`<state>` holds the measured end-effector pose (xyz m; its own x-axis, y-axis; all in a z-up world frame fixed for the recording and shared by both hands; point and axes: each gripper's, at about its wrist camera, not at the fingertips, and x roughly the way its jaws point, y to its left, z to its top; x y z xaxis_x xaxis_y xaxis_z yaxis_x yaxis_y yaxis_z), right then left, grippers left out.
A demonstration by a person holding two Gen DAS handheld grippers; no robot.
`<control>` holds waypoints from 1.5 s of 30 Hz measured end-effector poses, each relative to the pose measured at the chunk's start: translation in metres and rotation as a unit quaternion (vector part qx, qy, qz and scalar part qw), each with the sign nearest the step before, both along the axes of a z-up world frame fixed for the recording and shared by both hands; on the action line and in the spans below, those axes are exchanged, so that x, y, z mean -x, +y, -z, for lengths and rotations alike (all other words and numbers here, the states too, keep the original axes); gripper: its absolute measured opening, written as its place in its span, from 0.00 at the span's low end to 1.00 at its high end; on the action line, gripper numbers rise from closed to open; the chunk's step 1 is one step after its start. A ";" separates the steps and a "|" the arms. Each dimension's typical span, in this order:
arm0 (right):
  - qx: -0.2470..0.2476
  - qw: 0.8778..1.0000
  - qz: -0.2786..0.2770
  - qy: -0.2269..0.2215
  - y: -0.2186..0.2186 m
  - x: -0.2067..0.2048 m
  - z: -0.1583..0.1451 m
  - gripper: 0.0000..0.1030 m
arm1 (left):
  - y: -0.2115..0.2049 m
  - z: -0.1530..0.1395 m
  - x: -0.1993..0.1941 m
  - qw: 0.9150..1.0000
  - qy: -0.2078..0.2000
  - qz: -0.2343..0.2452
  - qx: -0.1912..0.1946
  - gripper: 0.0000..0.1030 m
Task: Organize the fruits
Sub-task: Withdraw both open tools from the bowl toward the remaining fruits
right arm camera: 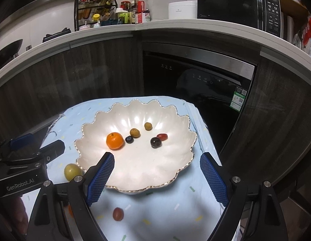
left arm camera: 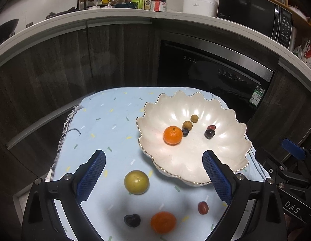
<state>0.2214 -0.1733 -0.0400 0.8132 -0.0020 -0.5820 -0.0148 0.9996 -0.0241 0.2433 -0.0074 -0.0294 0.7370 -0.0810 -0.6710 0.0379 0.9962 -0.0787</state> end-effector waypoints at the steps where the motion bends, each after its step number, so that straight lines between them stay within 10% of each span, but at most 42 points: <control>1: 0.000 1.000 0.000 0.000 0.002 0.002 0.000 0.86 | 0.002 0.001 0.001 1.000 0.001 -0.001 0.000 0.96; 45: -0.007 0.999 -0.017 0.029 0.041 0.054 0.065 0.86 | 0.031 0.065 0.067 0.998 0.020 0.022 -0.049 0.96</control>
